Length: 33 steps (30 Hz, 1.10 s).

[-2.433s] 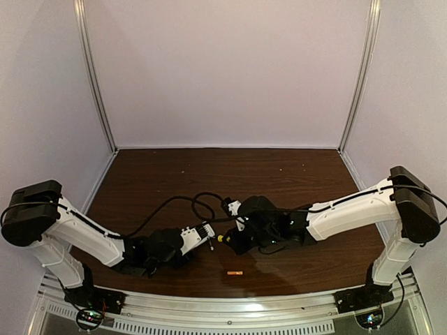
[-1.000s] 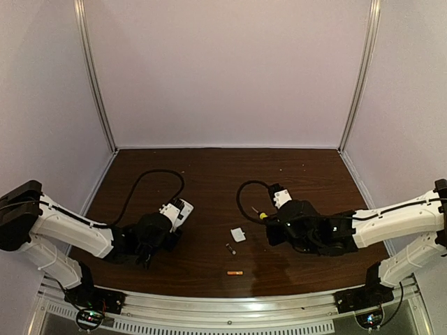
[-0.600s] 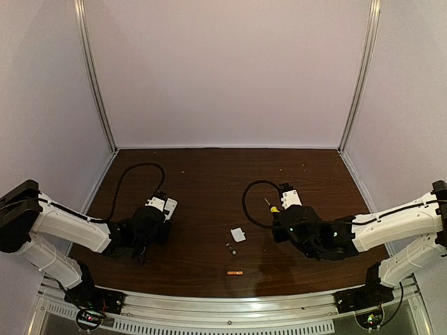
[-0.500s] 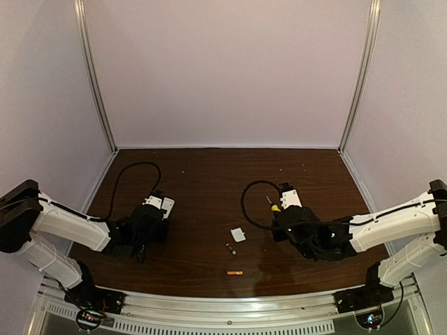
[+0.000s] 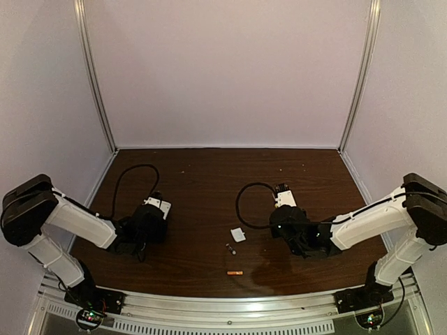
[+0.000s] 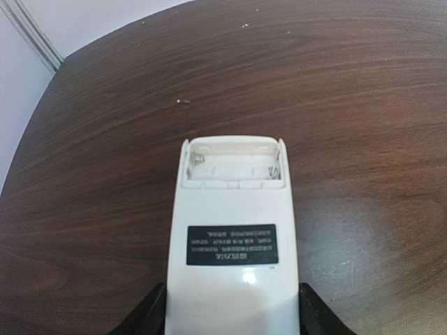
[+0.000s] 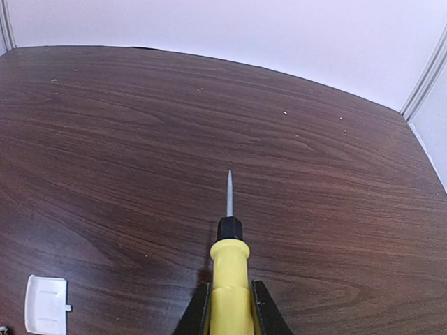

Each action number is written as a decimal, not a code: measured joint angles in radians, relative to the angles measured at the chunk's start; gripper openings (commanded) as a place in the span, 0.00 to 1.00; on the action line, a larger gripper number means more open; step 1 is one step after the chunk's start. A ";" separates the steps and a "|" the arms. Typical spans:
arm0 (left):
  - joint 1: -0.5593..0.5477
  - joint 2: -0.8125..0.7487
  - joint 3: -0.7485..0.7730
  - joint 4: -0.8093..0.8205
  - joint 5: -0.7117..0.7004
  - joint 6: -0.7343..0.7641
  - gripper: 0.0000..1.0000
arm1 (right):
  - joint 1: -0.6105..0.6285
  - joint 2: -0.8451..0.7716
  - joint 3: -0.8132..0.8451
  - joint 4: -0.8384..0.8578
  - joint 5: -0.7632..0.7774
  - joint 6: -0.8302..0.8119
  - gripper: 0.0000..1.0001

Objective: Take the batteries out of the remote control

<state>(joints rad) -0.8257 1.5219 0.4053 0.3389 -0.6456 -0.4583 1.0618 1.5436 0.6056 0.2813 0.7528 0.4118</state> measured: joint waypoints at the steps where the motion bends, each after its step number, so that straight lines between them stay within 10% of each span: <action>1: 0.002 0.011 0.000 0.008 0.000 0.001 0.00 | -0.010 0.011 0.000 0.013 0.000 -0.002 0.00; 17: 0.063 0.169 0.074 0.130 0.063 0.018 0.00 | -0.135 0.184 -0.024 0.178 -0.082 -0.009 0.00; 33: 0.118 0.259 0.115 0.254 0.140 0.034 0.04 | -0.210 0.258 -0.023 0.299 -0.167 0.042 0.20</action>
<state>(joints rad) -0.7074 1.7813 0.5205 0.5926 -0.5053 -0.4244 0.8520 1.8019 0.5827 0.5808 0.5861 0.4534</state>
